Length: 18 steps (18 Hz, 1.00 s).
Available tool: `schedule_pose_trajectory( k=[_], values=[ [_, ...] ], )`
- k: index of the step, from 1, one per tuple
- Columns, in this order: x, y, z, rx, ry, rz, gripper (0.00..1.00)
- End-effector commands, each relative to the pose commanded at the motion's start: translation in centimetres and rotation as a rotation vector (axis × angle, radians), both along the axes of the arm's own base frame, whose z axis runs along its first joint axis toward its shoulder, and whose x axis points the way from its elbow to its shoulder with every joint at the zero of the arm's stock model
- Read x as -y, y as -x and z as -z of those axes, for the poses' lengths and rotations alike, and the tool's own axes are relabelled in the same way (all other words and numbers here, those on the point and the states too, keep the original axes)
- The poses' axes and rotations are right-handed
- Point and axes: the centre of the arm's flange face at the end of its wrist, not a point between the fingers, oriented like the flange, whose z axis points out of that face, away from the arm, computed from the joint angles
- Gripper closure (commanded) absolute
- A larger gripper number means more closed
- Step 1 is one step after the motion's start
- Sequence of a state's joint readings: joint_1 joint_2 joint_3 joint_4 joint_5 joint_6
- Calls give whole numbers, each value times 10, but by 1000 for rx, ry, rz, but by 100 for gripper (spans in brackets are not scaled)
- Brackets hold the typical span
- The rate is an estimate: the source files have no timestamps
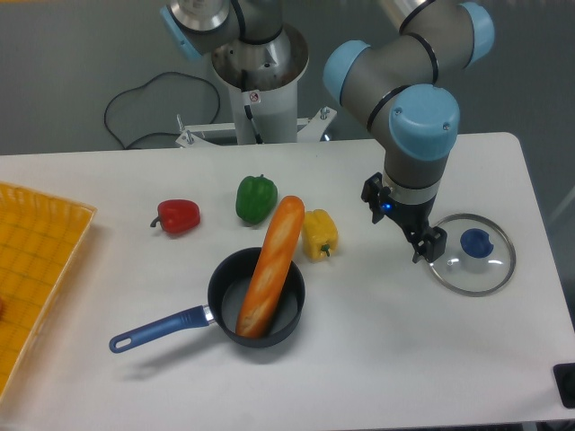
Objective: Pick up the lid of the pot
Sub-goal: 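Move the gripper over the glass lid's blue knob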
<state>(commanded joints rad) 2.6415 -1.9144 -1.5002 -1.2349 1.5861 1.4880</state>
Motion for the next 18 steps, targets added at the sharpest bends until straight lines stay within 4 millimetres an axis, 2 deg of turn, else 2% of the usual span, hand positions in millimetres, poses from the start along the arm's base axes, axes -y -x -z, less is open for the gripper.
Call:
schedule_pose_trajectory(
  k=[4,5,7,9,10,12,14,15,18],
  values=[
    [1,-2,2,3,1,0,0],
    [1,-4,-3,-3,-3,2,0],
    [1,-9,6,7,15,-1,0],
    [8,-18,27,33,28,-11,0],
    [9,-20,28,31,26,-14,0],
    [26,-12,37,40,31,-43,0],
    [37,-16,51,63,40,-71,0],
    [43,-15,51,58,33,-113,0],
    [77,15,50,42,17,-265,0]
  ],
)
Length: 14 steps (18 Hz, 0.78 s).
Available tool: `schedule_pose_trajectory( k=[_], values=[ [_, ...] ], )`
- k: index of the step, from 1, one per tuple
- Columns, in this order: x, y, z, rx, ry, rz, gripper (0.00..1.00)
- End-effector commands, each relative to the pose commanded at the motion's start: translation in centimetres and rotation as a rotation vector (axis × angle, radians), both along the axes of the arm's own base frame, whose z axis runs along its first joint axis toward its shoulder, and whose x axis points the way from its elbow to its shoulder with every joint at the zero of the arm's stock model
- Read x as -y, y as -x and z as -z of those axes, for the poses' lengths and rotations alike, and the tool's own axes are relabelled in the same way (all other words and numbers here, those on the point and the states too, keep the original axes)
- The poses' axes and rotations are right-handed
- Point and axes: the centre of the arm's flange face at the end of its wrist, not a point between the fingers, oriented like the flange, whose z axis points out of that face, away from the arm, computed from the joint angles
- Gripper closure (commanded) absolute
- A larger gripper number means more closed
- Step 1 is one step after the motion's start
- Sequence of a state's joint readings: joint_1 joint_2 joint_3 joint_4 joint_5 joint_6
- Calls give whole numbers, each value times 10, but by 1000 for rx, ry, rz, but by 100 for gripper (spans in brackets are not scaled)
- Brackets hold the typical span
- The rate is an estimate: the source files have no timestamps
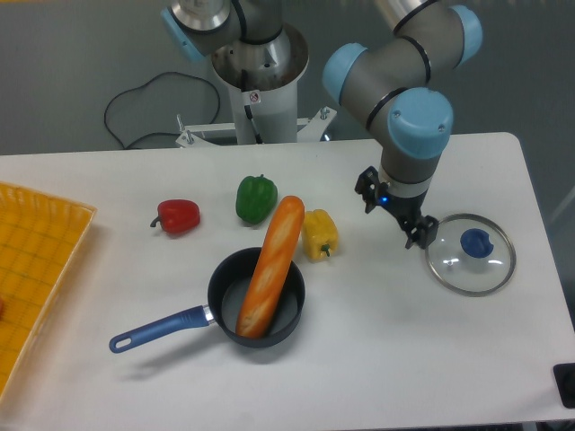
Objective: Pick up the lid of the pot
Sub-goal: 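Move the gripper over the glass lid's blue knob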
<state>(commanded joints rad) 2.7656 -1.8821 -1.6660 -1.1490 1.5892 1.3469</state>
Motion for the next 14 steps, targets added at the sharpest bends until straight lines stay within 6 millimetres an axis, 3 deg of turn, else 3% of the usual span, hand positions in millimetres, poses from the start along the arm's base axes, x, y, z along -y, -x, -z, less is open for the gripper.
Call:
schedule_pose_trajectory(
  k=[2,4,10,14],
  values=[
    [20,21,10,11,9,-42,0],
    [42,40,7,-2,6,-80,0],
    [43,76,0,-45,2,0,0],
    [57,101,19,-22,17,291,0]
  ],
)
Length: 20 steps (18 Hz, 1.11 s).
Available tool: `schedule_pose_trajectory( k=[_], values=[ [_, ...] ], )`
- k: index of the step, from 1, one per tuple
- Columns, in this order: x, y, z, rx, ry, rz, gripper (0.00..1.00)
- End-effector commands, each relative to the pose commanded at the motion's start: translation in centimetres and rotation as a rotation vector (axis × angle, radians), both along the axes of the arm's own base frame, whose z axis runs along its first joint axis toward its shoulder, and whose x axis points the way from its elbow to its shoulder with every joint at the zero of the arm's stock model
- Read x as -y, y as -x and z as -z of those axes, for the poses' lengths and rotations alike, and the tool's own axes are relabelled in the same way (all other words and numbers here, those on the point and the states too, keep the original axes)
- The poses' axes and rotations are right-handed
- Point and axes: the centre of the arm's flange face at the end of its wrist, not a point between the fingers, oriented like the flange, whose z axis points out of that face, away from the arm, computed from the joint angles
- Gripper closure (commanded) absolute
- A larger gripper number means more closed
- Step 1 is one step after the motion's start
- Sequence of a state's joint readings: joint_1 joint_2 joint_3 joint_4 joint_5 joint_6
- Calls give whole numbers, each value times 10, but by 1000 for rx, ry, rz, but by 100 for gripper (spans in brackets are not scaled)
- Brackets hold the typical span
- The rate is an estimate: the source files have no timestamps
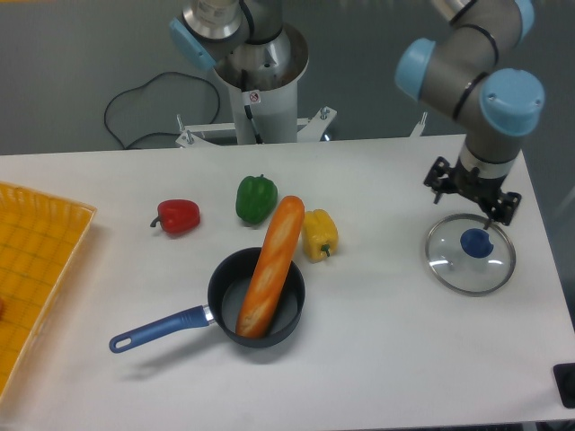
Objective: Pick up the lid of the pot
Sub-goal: 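Move the gripper over the glass lid's blue knob, then lower the open gripper around the blue knob and close it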
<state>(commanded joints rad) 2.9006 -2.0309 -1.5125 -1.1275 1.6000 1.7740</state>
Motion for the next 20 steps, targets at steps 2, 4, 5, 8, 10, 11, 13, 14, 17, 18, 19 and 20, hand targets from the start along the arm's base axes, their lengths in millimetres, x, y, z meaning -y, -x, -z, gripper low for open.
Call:
schedule_pose_trajectory(
  k=[2,4,5,8,10,11,13,14,17,18,19,20],
  values=[
    [4,8,9,-8,7,136,0],
    [5,12,17,-8,14,241,0],
    [5,12,21,-3,15,267,0],
    [8,16,30,6,19,314,0],
    [8,19,33,8,20,347,0],
    [8,20,38,16,22,368,0],
    [8,22,43,20,22,385,0],
    [7,24,42,9,22,387,0],
    [5,25,49,12,22,388,0],
    [3,25,52,14,22,391,0],
    [1,25,53,9,22,394,0],
    [0,24,57,12,22,396,0]
  ],
)
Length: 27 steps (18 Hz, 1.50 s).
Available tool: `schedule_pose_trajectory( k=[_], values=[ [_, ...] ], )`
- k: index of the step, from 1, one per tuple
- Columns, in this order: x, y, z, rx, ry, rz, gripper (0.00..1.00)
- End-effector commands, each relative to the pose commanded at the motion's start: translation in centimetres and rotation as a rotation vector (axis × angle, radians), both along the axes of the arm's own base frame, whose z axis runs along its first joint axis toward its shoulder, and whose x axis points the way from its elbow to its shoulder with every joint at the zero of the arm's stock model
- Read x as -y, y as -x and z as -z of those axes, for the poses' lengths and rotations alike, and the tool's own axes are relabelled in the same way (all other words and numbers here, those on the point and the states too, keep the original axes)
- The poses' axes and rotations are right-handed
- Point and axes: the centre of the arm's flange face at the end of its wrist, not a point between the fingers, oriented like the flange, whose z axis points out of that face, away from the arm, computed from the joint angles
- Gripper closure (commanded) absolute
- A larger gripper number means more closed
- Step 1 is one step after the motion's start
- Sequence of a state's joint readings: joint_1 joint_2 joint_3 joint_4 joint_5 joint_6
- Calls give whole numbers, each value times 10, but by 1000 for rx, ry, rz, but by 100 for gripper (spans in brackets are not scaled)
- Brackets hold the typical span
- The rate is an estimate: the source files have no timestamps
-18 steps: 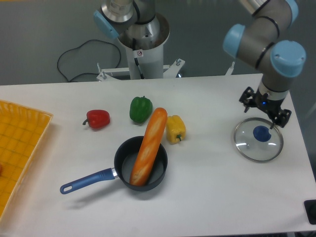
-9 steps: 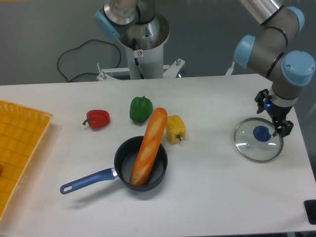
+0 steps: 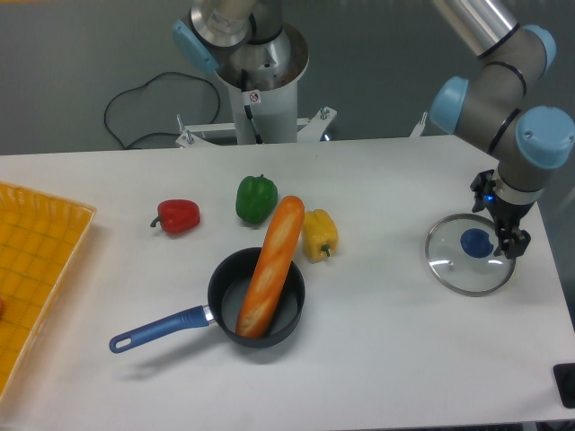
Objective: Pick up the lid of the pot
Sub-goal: 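Lower the open gripper around the blue knob and close it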
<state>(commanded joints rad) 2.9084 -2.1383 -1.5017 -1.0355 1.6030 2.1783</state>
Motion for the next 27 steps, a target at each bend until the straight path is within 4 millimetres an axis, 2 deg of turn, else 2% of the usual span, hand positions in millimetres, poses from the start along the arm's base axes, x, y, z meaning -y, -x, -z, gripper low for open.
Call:
schedule_pose_trajectory(
  k=[19,22,27],
  values=[
    [-4,-4,22,22,5,3,1],
    [-4,-4,24,21,5,5,13],
    [-4,-4,23,19,5,8,42]
  ],
)
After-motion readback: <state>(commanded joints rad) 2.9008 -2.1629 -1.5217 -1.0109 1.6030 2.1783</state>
